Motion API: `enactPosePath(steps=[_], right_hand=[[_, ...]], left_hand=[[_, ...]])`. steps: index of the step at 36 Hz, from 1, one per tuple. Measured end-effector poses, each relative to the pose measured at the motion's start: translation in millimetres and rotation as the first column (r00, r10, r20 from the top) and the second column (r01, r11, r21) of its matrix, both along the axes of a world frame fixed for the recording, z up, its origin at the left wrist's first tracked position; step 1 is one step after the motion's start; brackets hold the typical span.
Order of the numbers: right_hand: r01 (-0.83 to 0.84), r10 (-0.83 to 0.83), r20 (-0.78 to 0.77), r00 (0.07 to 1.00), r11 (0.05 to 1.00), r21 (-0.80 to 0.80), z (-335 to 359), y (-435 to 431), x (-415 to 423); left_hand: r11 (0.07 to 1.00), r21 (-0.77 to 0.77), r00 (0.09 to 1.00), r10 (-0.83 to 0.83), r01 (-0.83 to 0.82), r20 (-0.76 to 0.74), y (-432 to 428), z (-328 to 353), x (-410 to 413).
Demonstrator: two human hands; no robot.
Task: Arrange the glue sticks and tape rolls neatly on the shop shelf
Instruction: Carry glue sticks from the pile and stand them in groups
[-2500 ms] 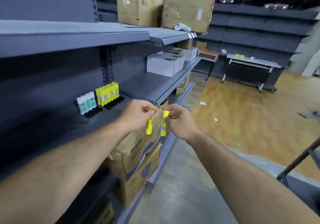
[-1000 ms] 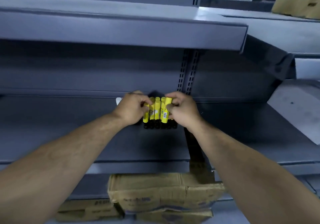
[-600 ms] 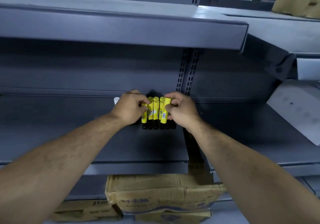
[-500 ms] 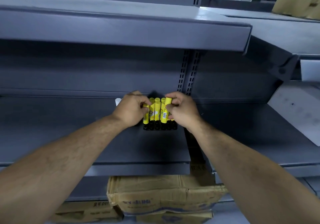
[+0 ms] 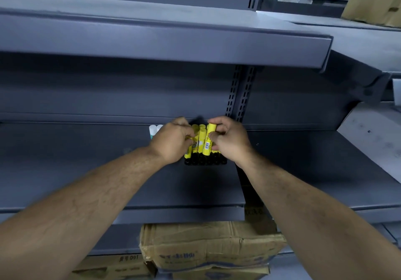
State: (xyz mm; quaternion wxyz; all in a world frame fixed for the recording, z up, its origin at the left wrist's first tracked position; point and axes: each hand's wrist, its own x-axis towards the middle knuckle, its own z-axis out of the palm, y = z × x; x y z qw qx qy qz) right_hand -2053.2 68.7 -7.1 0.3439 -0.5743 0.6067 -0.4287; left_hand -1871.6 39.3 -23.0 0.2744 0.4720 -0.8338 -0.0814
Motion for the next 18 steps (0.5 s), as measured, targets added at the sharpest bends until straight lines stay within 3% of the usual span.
enactPosePath(steps=[8, 18], right_hand=[[-0.008, 0.006, -0.044, 0.999, 0.999, -0.043, -9.3, -8.3, 7.7], [-0.006, -0.053, -0.28, 0.958, 0.979, -0.205, -9.1, -2.5, 18.0]], left_hand=[[0.999, 0.027, 0.998, 0.024, -0.025, 0.062, 2.0, 4.1, -1.2], [1.0, -0.02, 0.988, 0.027, -0.024, 0.155, 4.8, 7.0, -1.8]])
